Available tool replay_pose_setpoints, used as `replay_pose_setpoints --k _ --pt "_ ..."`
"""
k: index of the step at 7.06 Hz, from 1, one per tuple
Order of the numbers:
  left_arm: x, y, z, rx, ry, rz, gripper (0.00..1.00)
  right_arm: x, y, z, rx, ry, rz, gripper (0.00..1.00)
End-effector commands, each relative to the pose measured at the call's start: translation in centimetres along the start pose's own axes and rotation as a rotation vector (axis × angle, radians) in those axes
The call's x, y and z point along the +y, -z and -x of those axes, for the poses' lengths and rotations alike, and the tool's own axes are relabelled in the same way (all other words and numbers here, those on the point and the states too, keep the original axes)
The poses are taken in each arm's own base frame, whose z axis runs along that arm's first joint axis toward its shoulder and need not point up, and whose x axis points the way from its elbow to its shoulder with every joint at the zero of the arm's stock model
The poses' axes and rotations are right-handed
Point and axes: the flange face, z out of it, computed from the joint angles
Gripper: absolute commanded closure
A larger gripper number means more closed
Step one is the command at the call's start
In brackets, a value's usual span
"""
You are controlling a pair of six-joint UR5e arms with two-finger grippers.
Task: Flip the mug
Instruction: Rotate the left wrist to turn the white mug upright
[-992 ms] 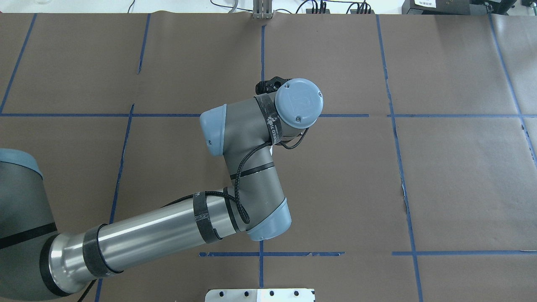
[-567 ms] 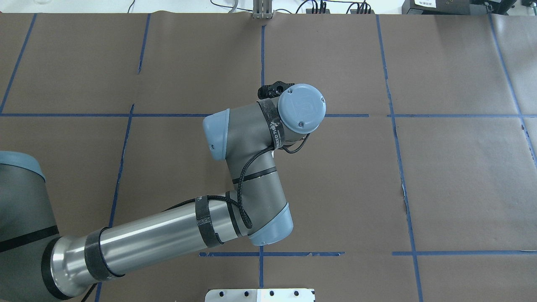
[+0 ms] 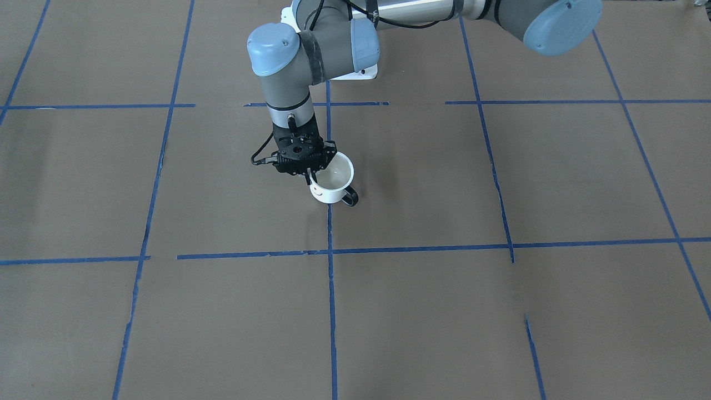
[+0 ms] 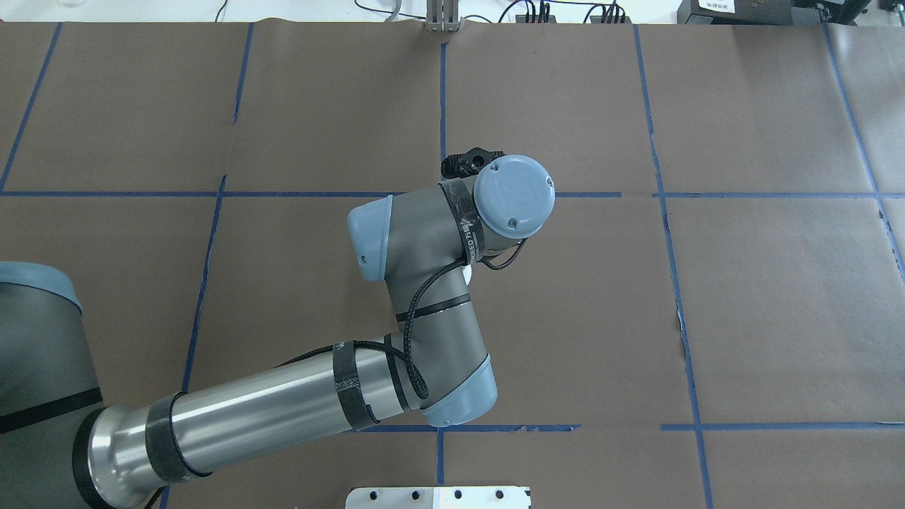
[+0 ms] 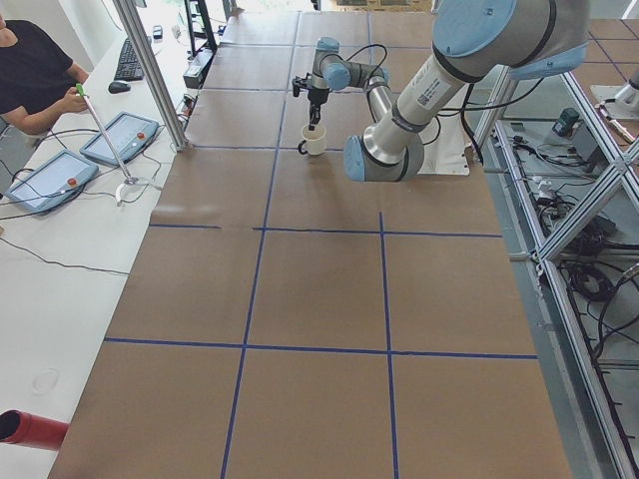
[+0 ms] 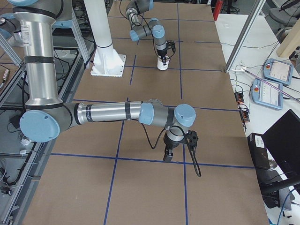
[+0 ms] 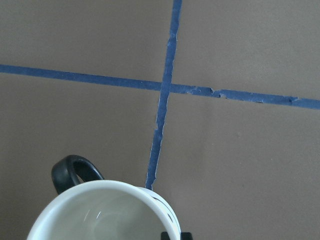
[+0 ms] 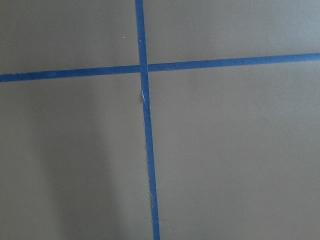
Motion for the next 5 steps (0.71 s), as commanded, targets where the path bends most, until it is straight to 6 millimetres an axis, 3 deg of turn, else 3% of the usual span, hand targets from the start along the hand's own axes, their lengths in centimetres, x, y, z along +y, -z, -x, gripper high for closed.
replay_pose_setpoints --k 1,3,5 --pt "0.4 0.2 -0.1 0.009 -0.002 0.001 0.0 0.0 0.0 0.0 0.0 0.0 0.0 0.0" --pt "0.3 1.5 -0.2 0.031 -0.008 -0.004 0.0 0.0 0.0 0.0 0.0 -0.001 0.001 0.0" --pt "-1.3 4.6 0.6 0.078 -0.004 -0.027 0.0 0.0 0.0 0.0 0.0 0.0 0.0 0.0"
